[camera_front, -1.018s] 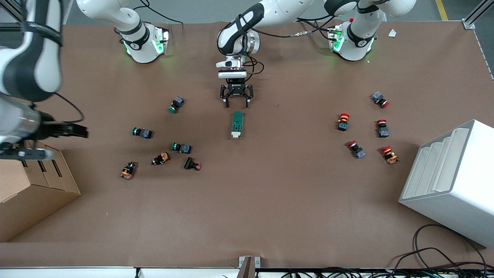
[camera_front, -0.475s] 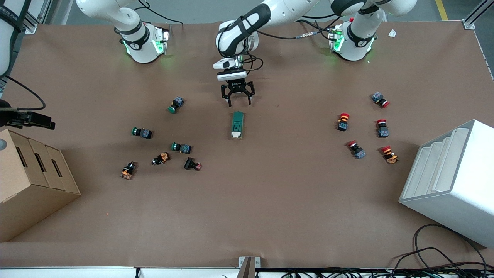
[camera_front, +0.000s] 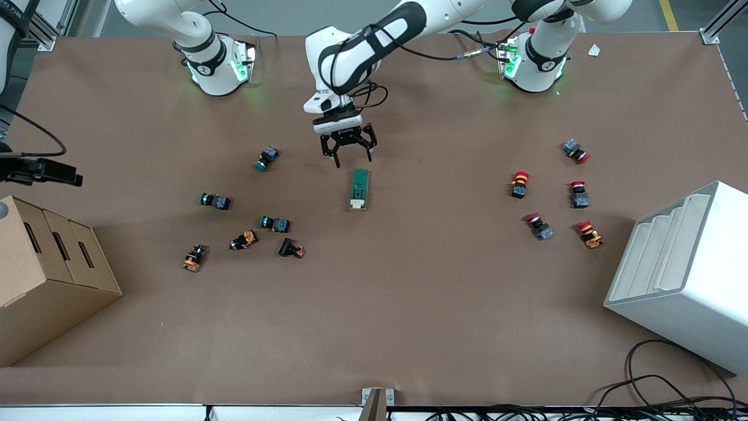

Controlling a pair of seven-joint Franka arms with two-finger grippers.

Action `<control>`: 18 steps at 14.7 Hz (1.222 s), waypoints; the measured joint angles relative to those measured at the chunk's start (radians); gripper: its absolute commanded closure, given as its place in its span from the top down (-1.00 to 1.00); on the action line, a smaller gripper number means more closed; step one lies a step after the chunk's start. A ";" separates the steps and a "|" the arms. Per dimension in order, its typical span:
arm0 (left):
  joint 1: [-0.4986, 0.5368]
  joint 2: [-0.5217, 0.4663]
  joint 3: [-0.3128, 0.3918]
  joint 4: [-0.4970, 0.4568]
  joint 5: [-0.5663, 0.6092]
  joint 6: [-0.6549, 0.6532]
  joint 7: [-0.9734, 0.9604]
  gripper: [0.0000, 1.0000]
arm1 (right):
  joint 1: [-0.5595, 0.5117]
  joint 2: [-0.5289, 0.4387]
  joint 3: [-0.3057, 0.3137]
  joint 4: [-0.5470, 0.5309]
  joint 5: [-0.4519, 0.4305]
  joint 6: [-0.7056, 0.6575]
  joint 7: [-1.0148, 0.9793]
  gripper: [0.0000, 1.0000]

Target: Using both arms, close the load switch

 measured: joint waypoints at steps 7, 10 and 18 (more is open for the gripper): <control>0.166 -0.127 0.000 0.090 -0.295 0.000 0.383 0.99 | -0.077 -0.002 0.089 0.046 -0.003 -0.030 0.019 1.00; 0.238 -0.173 0.000 0.115 -0.389 0.000 0.488 0.99 | -0.241 -0.023 0.335 0.084 -0.088 -0.042 0.114 1.00; 0.400 -0.239 0.000 0.156 -0.535 0.000 0.663 0.99 | -0.601 -0.142 0.796 0.064 -0.210 -0.058 0.190 1.00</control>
